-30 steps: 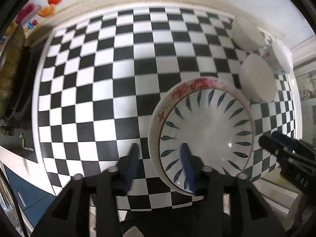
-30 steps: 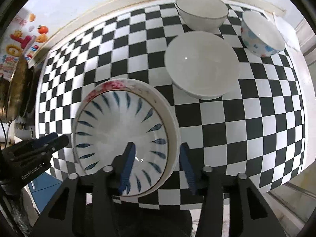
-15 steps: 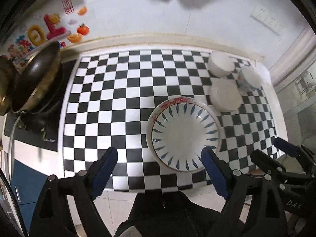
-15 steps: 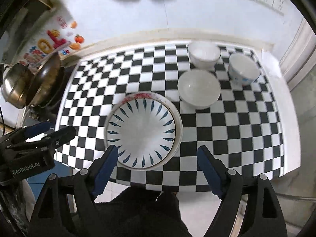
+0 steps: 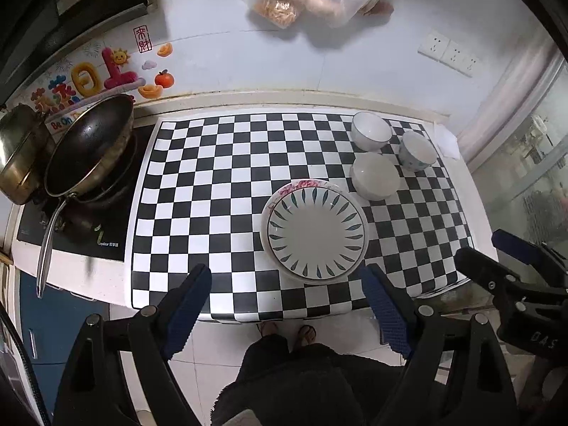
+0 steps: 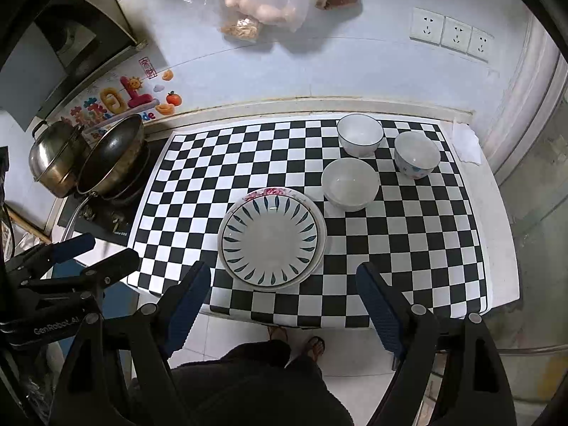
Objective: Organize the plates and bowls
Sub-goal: 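Move both tools to a white bowl and grip its rim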
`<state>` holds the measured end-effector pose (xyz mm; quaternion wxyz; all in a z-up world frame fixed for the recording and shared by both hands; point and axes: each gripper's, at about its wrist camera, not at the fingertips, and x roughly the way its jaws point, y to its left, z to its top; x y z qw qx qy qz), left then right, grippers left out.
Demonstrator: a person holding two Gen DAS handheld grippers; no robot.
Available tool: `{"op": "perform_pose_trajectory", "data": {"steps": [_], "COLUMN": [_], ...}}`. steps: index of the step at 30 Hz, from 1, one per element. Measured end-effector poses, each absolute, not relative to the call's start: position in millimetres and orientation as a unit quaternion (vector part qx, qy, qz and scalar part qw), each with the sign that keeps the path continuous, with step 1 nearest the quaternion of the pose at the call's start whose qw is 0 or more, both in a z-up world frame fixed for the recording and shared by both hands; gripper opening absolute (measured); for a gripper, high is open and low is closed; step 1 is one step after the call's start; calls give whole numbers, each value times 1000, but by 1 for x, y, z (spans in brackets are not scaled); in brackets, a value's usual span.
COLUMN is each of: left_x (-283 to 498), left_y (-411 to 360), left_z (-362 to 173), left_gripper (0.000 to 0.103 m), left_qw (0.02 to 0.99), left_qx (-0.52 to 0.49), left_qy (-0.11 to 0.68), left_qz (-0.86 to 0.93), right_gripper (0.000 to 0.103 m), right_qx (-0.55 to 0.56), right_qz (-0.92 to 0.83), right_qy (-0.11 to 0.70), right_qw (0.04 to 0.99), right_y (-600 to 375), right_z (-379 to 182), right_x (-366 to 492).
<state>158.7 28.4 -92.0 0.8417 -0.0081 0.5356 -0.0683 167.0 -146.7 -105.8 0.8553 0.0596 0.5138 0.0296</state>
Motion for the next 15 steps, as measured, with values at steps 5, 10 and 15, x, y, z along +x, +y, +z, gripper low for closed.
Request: {"op": "perform_pose_trajectory", "data": {"steps": [5,10,15], "left_x": [163,195,243], "left_y": [32,34,21], "left_z": [-92,-106,-125], "left_gripper": [86,86,87], "left_qw": [841,834,823], "left_qx": [-17,-34,-40], "left_qy": [536,545,555], "left_qz": [-69,-78,-111], "right_gripper": [86,86,86], "right_qx": [64,83,126], "right_qz": [35,29,4], "right_qy": [518,522,521], "right_qw": [852,849,844], "right_y": [-143,-151,-181], "right_z": [-105,-114,-135], "right_x": [170,188,222]}}
